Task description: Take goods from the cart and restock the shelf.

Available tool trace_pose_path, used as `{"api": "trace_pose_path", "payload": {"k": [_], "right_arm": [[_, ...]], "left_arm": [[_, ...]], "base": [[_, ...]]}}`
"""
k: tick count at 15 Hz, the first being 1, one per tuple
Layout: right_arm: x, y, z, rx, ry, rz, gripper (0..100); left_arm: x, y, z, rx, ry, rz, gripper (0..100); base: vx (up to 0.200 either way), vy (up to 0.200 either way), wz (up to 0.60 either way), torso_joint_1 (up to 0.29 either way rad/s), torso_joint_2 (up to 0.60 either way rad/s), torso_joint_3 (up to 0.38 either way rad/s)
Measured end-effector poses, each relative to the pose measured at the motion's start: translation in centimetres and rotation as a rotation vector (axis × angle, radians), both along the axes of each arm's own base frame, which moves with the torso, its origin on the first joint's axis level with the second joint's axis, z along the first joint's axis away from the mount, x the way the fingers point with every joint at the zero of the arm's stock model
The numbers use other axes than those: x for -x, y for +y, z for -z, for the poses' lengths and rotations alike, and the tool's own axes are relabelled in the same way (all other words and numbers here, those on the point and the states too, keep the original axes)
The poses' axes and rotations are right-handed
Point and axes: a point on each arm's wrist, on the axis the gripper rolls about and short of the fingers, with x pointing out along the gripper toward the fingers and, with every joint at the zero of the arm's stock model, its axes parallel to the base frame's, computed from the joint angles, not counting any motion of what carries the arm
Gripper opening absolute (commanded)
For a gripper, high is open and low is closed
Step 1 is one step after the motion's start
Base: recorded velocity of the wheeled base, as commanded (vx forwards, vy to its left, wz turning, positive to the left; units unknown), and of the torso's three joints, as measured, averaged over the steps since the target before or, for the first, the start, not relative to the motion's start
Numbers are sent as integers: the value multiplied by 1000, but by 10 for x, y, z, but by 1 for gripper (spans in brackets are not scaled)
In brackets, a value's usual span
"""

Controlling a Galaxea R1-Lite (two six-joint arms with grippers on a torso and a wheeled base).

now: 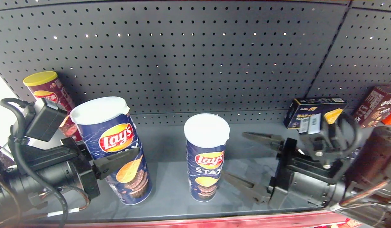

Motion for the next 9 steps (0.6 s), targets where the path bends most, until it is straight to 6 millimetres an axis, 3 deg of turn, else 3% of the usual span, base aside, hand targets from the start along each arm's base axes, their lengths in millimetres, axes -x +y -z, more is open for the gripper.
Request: {"api": "trace_pose_path", "payload": {"k": [5, 9], "right_arm": [[13, -68, -29, -96, -117, 229, 100], [34, -118, -30, -123, -180, 438, 100]], "left_arm": [[4, 1, 1, 1, -1, 3, 0], [6, 1, 2, -1, -1, 6, 0]], "base": [[0, 0, 0, 0, 0, 0], [0, 0, 0, 0, 0, 0]]}}
